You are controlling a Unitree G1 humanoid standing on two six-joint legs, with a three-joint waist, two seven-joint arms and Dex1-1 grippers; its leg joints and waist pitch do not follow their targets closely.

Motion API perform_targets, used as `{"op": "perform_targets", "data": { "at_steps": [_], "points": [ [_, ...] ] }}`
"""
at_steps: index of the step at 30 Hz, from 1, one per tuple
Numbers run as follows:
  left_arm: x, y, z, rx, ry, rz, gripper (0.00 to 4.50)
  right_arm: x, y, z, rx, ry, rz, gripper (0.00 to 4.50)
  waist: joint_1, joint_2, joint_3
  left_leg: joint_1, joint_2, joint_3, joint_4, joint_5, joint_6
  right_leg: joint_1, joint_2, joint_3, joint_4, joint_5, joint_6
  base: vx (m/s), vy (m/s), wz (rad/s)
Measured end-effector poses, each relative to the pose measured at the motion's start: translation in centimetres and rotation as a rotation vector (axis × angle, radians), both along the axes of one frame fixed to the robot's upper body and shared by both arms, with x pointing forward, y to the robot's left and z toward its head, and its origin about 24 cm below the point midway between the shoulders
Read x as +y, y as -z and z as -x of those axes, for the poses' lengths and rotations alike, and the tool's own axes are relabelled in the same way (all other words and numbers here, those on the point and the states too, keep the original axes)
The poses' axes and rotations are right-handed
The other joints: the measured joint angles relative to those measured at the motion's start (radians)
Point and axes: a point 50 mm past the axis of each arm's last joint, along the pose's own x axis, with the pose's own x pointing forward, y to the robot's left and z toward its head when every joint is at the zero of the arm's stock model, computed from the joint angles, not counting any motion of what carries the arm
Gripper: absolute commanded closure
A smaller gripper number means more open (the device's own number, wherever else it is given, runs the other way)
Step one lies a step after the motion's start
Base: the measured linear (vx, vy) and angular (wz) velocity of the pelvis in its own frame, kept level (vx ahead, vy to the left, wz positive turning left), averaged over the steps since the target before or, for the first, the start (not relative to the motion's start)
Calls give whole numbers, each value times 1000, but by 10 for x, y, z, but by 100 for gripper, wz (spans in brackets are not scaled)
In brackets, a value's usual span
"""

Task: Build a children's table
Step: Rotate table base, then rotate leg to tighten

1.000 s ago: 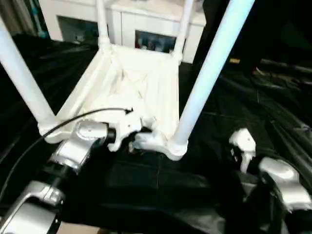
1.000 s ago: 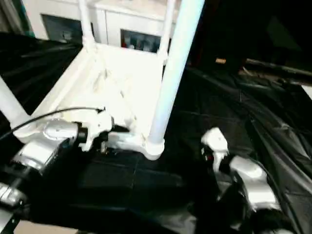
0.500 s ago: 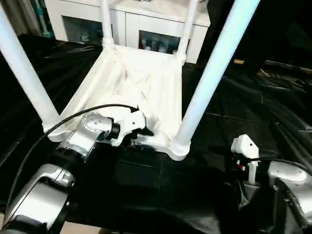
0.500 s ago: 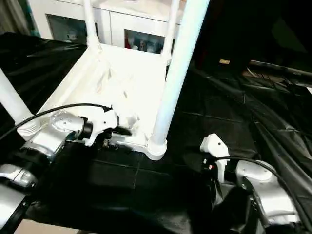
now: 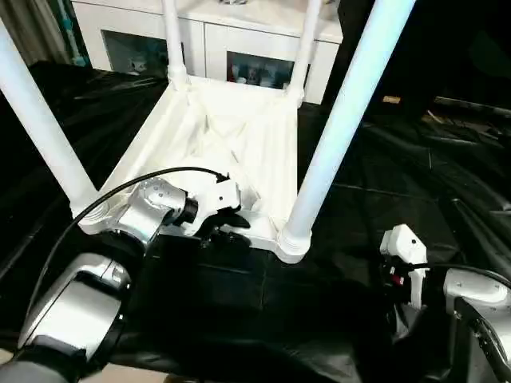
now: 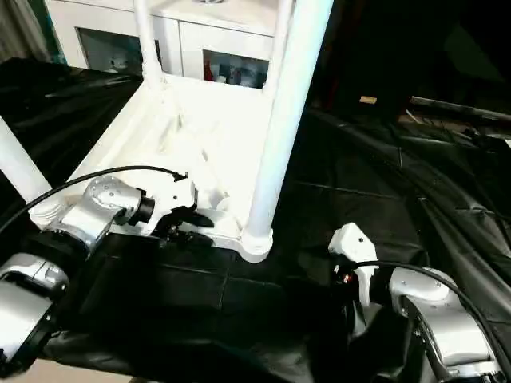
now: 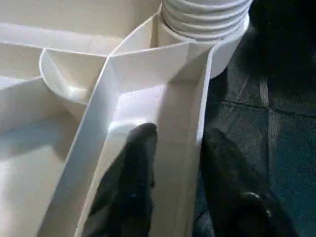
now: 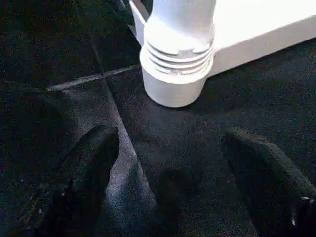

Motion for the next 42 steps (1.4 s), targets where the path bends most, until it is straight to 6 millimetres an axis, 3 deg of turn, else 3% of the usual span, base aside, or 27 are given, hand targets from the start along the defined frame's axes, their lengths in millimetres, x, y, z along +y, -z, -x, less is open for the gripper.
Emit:
{"op": "perform_targets", "data": {
  "at_steps": [1, 5, 6, 17, 26, 33, 42],
  "points": [
    [1, 0, 0, 2, 2, -6, 325, 0, 0, 0, 0, 1, 0, 78, 0, 1, 0, 0, 0, 0, 0, 0, 0, 0, 0, 0, 0, 0, 0, 0, 0, 0],
    [1, 1, 0, 7, 13, -9, 335, 0, 0, -1, -2, 5, 1, 78, 0, 3, -2, 0, 0, 0, 0, 0, 0, 0, 0, 0, 0, 0, 0, 0, 0, 0],
    [1, 1, 0, 9, 12, -8, 365, 0, 0, -1, -3, 6, 1, 78, 0, 3, -2, 0, 0, 0, 0, 0, 0, 0, 0, 0, 0, 0, 0, 0, 0, 0],
    [-3, 9, 9, 40, -3, 57, 445, 13, -4, -13, -84, 57, -66, 78, -5, 9, -7, 2, -1, 1, 0, 0, 0, 2, -1, 1, 0, 0, 0, 0, 0, 0],
    [-16, 19, 24, 24, -60, 88, 447, 17, 2, -20, -95, 98, -99, 78, -15, 22, -18, 5, -1, 1, -1, 0, 0, 4, -1, 1, 0, -2, 3, 0, 0, 0],
    [-15, 19, 32, 31, -68, 86, 447, 31, 11, -30, -116, 92, -98, 78, -26, 22, -20, 8, -1, 1, -3, 0, 0, 5, -1, 1, 0, -6, 10, 0, 0, 0],
    [-17, 15, 35, 29, -70, 84, 447, 53, 17, -43, -108, 67, -139, 78, -27, 21, -20, 2, -2, 1, -5, -1, 1, 1, -2, 1, -4, -4, 6, 0, 0, 0]
  ]
}}
